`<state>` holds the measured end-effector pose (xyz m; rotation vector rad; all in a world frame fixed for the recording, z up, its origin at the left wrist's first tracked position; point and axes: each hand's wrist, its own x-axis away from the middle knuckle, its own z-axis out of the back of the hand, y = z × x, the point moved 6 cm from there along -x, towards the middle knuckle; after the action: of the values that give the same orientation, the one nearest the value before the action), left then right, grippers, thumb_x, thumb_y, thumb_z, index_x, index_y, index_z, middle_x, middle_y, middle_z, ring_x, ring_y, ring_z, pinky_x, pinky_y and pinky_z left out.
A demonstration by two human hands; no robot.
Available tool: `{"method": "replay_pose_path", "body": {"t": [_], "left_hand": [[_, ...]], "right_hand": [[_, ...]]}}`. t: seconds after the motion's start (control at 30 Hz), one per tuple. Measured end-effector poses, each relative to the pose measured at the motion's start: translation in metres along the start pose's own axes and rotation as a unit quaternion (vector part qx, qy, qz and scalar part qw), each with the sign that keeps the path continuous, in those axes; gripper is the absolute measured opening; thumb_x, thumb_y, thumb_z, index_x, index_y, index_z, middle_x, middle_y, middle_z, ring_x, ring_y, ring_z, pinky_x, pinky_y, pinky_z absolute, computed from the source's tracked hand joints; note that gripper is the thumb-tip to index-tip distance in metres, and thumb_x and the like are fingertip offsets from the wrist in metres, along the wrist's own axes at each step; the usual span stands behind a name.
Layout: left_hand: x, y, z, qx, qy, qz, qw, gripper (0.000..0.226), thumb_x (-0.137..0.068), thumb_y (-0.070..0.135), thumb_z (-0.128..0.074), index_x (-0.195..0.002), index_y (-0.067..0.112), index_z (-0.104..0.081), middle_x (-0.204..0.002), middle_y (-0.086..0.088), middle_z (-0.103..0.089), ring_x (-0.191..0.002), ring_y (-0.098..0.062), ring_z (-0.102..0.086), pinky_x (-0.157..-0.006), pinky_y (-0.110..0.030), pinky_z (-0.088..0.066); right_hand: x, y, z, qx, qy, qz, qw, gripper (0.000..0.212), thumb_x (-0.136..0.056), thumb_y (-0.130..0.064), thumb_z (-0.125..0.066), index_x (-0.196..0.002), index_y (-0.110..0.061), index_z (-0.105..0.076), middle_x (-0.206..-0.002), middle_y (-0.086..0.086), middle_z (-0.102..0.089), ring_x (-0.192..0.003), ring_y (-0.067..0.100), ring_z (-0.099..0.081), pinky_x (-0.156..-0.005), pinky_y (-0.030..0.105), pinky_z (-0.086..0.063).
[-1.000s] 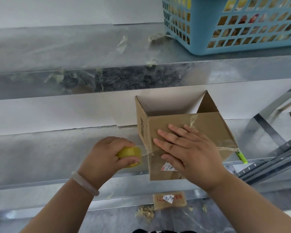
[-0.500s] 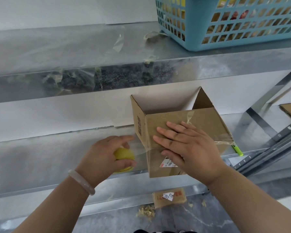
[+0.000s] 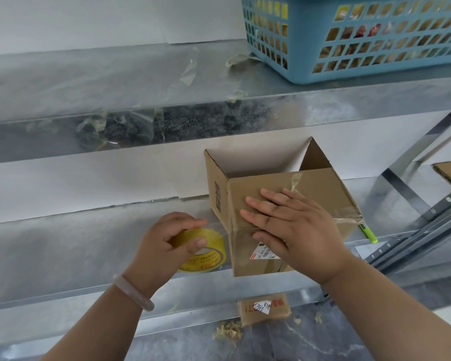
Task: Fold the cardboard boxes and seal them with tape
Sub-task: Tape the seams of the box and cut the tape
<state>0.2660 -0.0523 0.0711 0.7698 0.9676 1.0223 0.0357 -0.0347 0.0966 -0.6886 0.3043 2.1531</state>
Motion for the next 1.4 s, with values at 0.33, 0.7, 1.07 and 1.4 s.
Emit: {"method": "replay_pose_path", "body": {"t": [0.33,0.7,1.07,1.4], "left_hand": [[-0.004,0.014,-0.016,-0.197,-0.06,-0.064,0.976,0.021,-0.075,0.049,-0.063,-0.087,0.036,-0.075,-0.096,0.022,-0.055,-0.083,-0.001,-0.057,-0.072,-0.003,-0.038],[-0.008,0.022,-0.026,-0.216,-0.007,-0.039,0.976,0.013,-0.078,0.045,-0.059,-0.073,0.04,-0.069,-0.094,0.016,-0.057,-0.081,-0.002,-0.059,-0.067,-0.009,-0.04],[-0.006,0.024,-0.027,-0.25,0.005,-0.007,0.968,0.008,-0.074,0.035,-0.066,-0.074,0.043,-0.068,-0.094,0.016,-0.057,-0.08,0.003,-0.057,-0.067,-0.002,-0.035],[-0.004,0.026,-0.024,-0.227,-0.006,-0.027,0.973,0.033,-0.077,0.027,-0.077,-0.069,0.055,-0.061,-0.094,0.02,-0.055,-0.086,0.006,-0.054,-0.069,0.002,-0.032]], "right_hand": [[-0.001,-0.002,-0.003,0.016,-0.061,-0.004,0.998,0.039,-0.098,-0.044,-0.05,-0.136,-0.037,-0.054,-0.144,-0.013,-0.051,-0.137,0.012,-0.044,-0.11,0.043,-0.038],[0.108,0.173,0.017,-0.136,0.049,-0.612,0.777,0.04,-0.102,-0.025,-0.039,-0.141,-0.02,-0.048,-0.137,0.004,-0.054,-0.124,0.02,-0.05,-0.104,0.036,-0.041],[0.178,0.22,-0.064,0.035,-0.231,-0.649,0.724,0.016,-0.096,-0.012,-0.051,-0.109,-0.008,-0.059,-0.101,0.011,-0.053,-0.082,0.026,-0.052,-0.065,0.033,-0.041],[0.128,0.082,0.054,-0.279,0.161,-0.61,0.724,0.024,-0.098,-0.008,-0.04,-0.095,-0.025,-0.057,-0.071,0.0,-0.055,-0.061,0.016,-0.044,-0.056,0.03,-0.037]]}}
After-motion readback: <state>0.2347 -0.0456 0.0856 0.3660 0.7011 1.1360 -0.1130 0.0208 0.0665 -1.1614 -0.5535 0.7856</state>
